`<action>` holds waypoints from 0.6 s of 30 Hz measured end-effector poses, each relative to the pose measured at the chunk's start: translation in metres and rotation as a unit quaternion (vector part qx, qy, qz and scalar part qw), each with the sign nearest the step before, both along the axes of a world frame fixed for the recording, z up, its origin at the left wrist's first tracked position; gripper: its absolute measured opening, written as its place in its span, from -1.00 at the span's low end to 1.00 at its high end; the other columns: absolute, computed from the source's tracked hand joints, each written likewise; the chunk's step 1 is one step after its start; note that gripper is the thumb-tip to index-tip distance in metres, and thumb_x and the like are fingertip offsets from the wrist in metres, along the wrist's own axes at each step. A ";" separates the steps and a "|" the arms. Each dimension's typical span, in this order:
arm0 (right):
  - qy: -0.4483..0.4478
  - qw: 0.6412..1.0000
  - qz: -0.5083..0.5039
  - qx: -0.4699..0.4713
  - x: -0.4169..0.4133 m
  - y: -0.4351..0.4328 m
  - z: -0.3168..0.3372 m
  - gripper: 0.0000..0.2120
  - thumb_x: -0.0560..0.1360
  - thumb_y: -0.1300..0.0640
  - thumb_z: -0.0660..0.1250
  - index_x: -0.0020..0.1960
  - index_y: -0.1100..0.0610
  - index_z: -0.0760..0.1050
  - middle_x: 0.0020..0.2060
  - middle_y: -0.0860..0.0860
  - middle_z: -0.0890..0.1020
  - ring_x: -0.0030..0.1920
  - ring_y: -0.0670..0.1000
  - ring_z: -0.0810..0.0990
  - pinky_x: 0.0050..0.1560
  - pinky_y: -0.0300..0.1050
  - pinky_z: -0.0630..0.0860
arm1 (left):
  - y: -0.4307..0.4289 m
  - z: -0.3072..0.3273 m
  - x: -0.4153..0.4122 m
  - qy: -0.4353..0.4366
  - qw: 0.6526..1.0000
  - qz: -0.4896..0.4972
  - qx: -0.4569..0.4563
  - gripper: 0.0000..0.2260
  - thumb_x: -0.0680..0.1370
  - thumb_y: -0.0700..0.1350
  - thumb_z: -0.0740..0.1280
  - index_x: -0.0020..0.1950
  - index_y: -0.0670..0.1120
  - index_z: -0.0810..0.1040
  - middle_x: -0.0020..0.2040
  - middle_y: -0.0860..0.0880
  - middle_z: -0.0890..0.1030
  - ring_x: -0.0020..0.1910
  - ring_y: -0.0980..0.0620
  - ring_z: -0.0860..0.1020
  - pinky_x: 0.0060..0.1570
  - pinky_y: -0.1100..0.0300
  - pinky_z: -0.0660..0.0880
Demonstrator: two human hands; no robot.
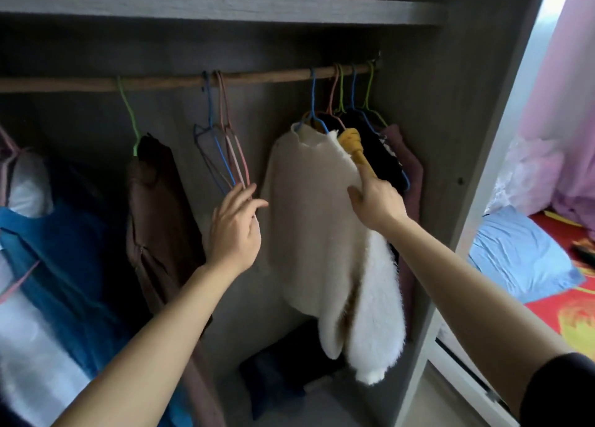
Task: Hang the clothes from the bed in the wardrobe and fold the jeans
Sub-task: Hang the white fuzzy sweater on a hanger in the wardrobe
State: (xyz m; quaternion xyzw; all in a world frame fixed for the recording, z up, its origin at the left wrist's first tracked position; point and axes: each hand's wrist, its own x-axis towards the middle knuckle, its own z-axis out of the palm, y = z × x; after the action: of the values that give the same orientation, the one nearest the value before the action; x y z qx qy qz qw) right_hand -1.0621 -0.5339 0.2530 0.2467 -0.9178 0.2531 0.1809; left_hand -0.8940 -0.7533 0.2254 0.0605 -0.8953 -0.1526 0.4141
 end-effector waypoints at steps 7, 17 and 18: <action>-0.033 0.998 -0.055 -0.012 0.061 0.067 -0.074 -0.49 0.60 -0.11 0.22 0.49 -0.01 0.23 0.27 0.06 0.52 0.15 0.16 0.57 0.01 0.04 0.53 | 0.056 -0.040 0.016 0.103 0.987 -0.099 -0.069 -0.72 0.53 -0.20 0.22 0.18 -0.14 0.61 0.30 -0.12 0.53 0.35 -0.14 0.45 0.28 -0.14 0.34; 0.019 0.984 -0.176 -0.001 0.130 0.217 -0.112 -0.46 0.64 -0.12 0.18 0.54 0.09 0.25 0.51 0.16 0.29 0.43 0.22 0.36 0.31 0.19 0.41 | 0.193 -0.074 0.005 -0.045 0.985 -0.164 -0.038 -0.58 0.59 -0.02 0.19 0.41 -0.13 0.47 0.47 -0.19 0.38 0.45 -0.18 0.33 0.37 -0.18 0.28; 0.024 0.982 -0.189 0.001 0.137 0.236 -0.115 -0.46 0.64 -0.13 0.17 0.54 0.08 0.24 0.52 0.17 0.27 0.45 0.23 0.34 0.34 0.19 0.38 | 0.211 -0.075 0.003 -0.058 0.982 -0.174 -0.042 -0.56 0.60 0.01 0.15 0.44 -0.12 0.44 0.50 -0.19 0.35 0.48 -0.17 0.30 0.39 -0.18 0.25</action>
State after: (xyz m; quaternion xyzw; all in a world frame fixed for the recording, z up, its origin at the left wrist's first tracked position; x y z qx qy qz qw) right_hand -0.9253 -0.2977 0.1381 0.0748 -0.9435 0.2073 0.2474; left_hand -0.8910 -0.5419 0.1500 -0.1049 -0.9203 -0.1813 0.3303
